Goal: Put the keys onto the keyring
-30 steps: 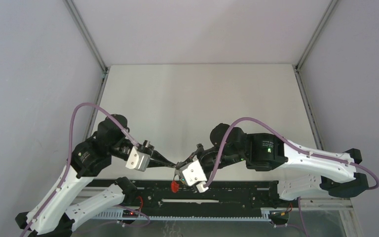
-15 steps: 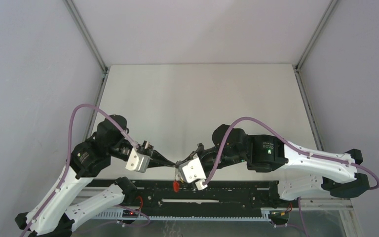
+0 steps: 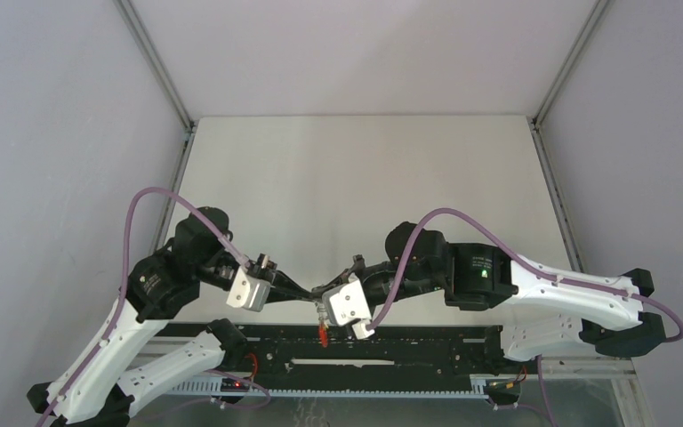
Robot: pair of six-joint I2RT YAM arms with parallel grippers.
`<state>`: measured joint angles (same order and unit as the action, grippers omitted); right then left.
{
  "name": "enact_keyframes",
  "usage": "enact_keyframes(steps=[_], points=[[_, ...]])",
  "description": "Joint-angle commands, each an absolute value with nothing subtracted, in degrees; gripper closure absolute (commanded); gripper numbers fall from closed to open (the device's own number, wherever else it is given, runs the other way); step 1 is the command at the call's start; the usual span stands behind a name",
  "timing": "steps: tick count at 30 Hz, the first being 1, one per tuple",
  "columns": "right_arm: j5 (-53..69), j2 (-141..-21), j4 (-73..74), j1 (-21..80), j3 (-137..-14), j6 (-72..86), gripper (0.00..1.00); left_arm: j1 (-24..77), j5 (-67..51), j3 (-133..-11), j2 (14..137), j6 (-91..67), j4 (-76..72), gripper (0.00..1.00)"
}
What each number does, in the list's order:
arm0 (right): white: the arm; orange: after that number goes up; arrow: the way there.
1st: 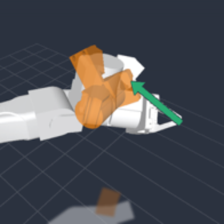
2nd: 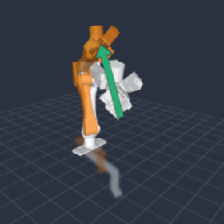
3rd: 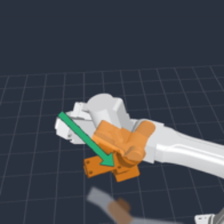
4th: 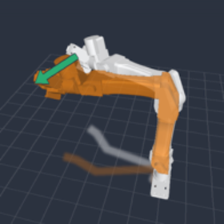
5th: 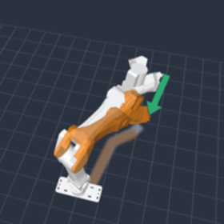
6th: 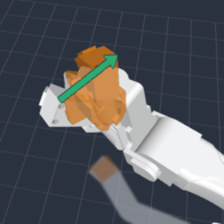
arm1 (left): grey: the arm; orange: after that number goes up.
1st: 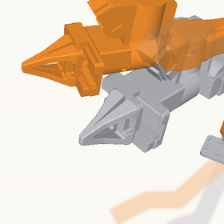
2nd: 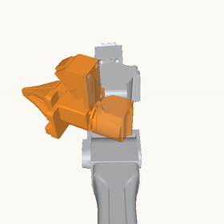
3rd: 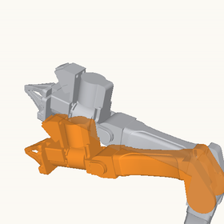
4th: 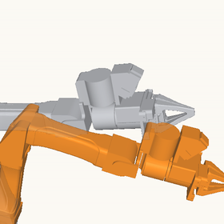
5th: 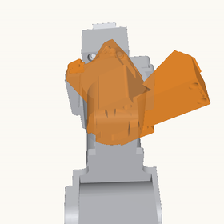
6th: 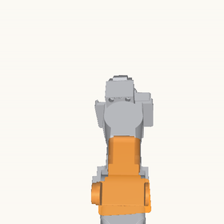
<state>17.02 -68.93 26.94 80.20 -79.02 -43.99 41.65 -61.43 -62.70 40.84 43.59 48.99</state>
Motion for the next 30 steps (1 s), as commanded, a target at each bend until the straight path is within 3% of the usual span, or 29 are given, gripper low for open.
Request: enact_keyframes(steps=[1, 18, 30], points=[[16.3, -68.7, 19.5, 79.3, -79.2, -43.1, 1.0, 42.8, -62.9, -63.2, 41.0, 44.7, 46.9, 1.0], [16.4, -67.3, 22.0, 77.9, -77.9, -40.3, 1.0, 42.7, -61.1, -64.1, 40.5, 45.8, 46.9, 1.0], [8.4, -71.6, 23.6, 77.9, -80.3, -36.4, 1.0, 42.8, -59.9, -65.7, 41.1, 48.9, 47.0, 1.0]])
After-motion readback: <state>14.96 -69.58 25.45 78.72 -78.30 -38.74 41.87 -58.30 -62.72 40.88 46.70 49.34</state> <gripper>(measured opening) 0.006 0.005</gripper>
